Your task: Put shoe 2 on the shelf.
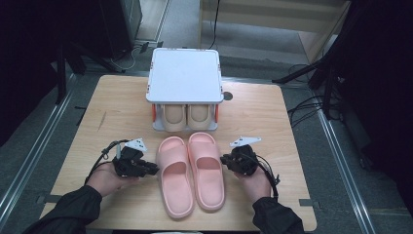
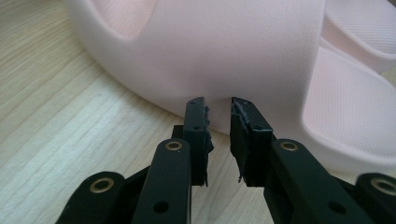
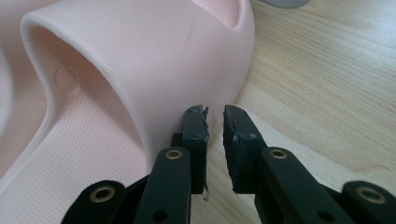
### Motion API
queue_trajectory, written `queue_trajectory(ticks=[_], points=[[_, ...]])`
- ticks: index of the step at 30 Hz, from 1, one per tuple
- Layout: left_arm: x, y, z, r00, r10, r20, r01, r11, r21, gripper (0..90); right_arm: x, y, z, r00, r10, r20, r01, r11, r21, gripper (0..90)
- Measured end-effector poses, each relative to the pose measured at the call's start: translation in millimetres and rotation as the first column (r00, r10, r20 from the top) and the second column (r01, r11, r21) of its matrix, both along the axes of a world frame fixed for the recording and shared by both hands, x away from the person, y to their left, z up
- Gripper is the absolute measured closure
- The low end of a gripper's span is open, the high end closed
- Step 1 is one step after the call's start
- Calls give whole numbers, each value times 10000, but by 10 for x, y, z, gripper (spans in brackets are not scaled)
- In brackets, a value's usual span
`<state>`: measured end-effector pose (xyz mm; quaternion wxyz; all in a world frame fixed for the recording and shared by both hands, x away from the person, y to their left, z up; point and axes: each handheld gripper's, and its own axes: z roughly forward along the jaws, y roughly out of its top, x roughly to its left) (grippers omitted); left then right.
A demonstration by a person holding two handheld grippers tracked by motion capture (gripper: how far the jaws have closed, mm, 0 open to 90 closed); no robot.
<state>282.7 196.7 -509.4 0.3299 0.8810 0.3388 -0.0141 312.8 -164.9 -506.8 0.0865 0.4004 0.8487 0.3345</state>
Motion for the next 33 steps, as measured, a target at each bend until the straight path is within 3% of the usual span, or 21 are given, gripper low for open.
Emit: queue_trajectory(ticks=[5, 9, 11, 13, 14, 15, 20, 23, 33], points=[[0, 6, 13, 9998, 171, 26, -171, 9998, -36, 742, 11, -5, -1, 10000, -36, 13, 35, 9999, 119, 783], [19, 63, 57, 9989, 463, 82, -460, 9982, -398, 732, 5, -32, 35, 9996, -46, 262, 39, 9996, 272, 758], [29, 94, 94, 9978, 607, 256, -595, 9973, -433, 724, -14, -56, 86, 9989, -57, 455, 27, 9980, 635, 749], [42, 124, 139, 9958, 885, 236, -865, 9935, -742, 716, -43, -89, 149, 9977, -58, 671, -13, 9943, 1061, 738], [42, 124, 139, 9958, 885, 236, -865, 9935, -742, 711, -43, -89, 149, 9977, -58, 671, -13, 9943, 1061, 738], [37, 138, 179, 9942, 1042, 254, -1011, 9896, -1021, 702, -105, -111, 229, 9961, -45, 884, -78, 9903, 1386, 726], [17, 130, 256, 9946, 995, 291, -951, 9875, -1259, 665, -245, -133, 373, 9932, -63, 1159, -169, 9801, 1980, 707], [24, 137, 284, 9948, 957, 355, -907, 9883, -1227, 644, -329, -132, 427, 9941, -130, 1080, -128, 9721, 2343, 670], [72, 244, 336, 9907, 1267, 491, -1193, 9841, -1315, 614, -611, 14, 455, 9902, -86, 1391, -279, 9657, 2582, 544]])
